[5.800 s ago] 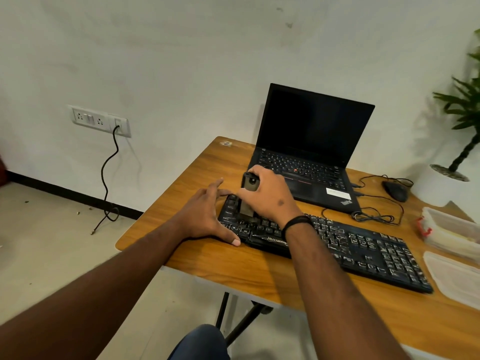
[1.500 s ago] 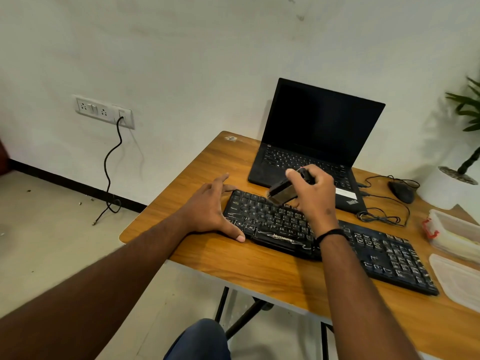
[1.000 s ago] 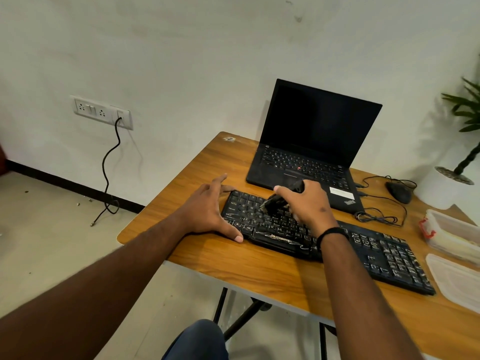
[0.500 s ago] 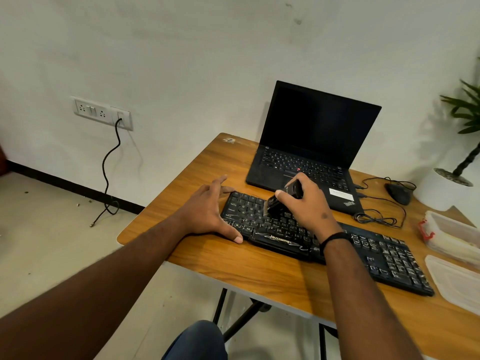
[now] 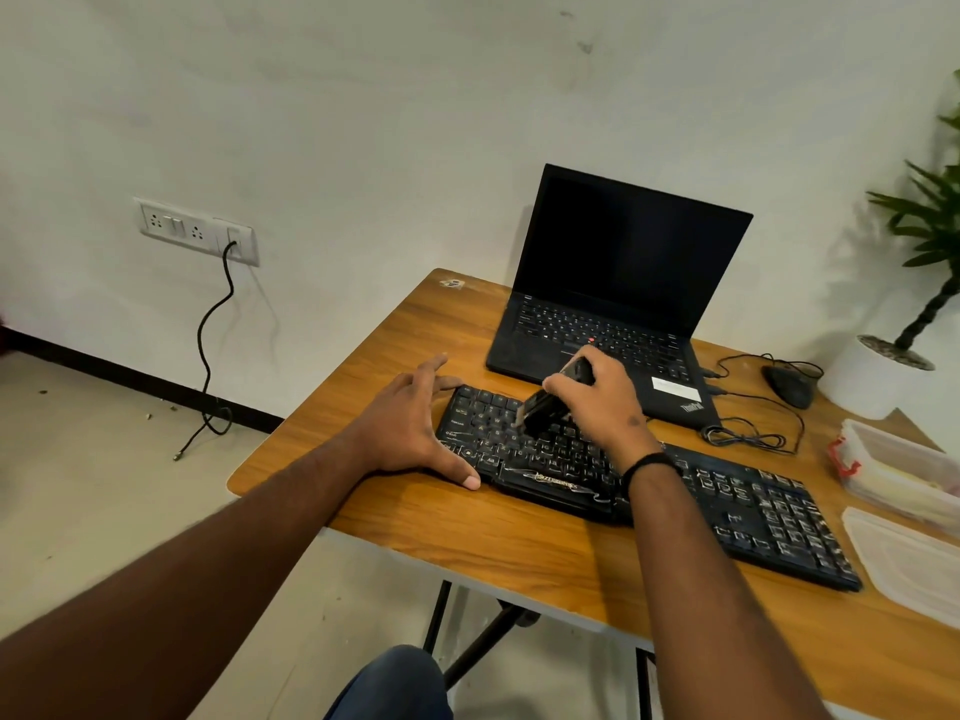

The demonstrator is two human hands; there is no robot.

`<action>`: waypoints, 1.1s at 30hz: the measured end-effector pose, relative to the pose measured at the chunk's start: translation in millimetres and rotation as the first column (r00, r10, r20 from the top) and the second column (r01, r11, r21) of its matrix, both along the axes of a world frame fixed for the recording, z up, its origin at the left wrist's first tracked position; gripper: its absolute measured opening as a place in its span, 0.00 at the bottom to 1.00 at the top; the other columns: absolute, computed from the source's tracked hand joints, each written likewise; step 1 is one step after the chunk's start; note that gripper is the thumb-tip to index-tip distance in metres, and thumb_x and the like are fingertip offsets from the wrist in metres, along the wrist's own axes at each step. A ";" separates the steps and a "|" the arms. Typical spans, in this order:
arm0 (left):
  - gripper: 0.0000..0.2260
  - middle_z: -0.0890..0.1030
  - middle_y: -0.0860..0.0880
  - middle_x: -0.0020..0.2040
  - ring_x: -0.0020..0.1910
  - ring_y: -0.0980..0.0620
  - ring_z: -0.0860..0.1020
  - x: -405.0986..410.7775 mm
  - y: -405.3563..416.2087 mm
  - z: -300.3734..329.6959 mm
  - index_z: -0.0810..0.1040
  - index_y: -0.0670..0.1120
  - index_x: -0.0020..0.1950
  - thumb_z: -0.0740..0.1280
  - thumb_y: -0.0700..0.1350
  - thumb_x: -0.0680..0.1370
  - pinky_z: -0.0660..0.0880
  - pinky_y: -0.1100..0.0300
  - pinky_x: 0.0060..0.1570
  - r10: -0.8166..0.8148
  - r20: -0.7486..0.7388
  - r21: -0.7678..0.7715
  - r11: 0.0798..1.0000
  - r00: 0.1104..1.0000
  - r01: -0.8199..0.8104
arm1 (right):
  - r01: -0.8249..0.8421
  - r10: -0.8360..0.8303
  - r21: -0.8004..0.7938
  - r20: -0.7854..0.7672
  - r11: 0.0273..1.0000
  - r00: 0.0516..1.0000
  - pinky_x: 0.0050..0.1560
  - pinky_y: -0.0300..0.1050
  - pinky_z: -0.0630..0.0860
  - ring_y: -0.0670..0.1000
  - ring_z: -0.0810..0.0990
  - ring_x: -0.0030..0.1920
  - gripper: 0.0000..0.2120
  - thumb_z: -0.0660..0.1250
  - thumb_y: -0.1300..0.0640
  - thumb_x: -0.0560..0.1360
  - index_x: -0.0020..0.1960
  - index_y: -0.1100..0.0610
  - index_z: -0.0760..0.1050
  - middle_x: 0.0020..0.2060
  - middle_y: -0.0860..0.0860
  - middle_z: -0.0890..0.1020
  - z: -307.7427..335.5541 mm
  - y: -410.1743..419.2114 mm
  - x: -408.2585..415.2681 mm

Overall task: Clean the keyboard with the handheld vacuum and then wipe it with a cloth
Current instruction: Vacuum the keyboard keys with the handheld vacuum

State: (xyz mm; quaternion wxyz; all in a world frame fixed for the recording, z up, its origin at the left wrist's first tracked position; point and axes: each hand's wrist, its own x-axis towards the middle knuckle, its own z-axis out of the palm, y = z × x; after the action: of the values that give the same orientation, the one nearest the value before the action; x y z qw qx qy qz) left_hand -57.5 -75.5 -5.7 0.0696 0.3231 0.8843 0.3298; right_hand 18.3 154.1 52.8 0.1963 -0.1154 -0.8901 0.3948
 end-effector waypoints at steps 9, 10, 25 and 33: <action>0.75 0.65 0.56 0.78 0.77 0.51 0.59 0.7 0.1 1.1 0.44 0.51 0.82 0.73 0.79 0.44 0.58 0.50 0.76 -0.001 -0.001 -0.001 1.000 1.000 0.001 | 0.028 -0.027 0.047 -0.030 0.998 0.999 0.35 0.44 0.71 0.50 0.73 0.36 0.11 0.69 0.54 0.75 0.46 0.59 0.69 0.36 0.49 0.74 -3.5 -13.9 -1.6; 0.75 0.65 0.55 0.78 0.77 0.51 0.59 1.0 0.2 1.0 0.44 0.51 0.82 0.73 0.79 0.44 0.58 0.51 0.76 0.000 -0.001 -0.003 1.000 1.000 0.000 | -0.029 0.029 0.018 0.008 0.999 1.000 0.35 0.43 0.70 0.50 0.72 0.36 0.11 0.69 0.55 0.75 0.46 0.60 0.70 0.36 0.50 0.73 0.5 -11.2 -1.2; 0.72 0.64 0.53 0.78 0.78 0.49 0.58 3.6 0.9 3.1 0.45 0.50 0.82 0.79 0.72 0.50 0.58 0.51 0.76 0.020 -0.007 -0.017 1.000 1.000 -0.020 | -0.096 0.091 0.032 0.123 0.995 0.988 0.35 0.47 0.72 0.52 0.73 0.37 0.11 0.68 0.54 0.74 0.44 0.59 0.68 0.37 0.52 0.74 9.2 -36.6 -5.6; 0.74 0.65 0.56 0.78 0.78 0.50 0.58 1.3 0.0 1.0 0.44 0.51 0.82 0.73 0.79 0.45 0.57 0.49 0.77 0.002 -0.009 -0.016 1.000 1.000 -0.002 | 0.125 -0.115 0.145 -0.076 0.981 0.990 0.33 0.44 0.71 0.51 0.78 0.36 0.11 0.65 0.48 0.77 0.51 0.54 0.67 0.34 0.46 0.76 -6.2 -61.4 -9.5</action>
State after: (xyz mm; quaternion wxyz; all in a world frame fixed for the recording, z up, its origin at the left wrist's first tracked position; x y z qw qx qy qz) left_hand -56.3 -75.4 -4.7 0.0678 0.3231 0.8875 0.3216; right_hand 8.8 92.7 46.5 0.2577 -0.1404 -0.9016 0.3179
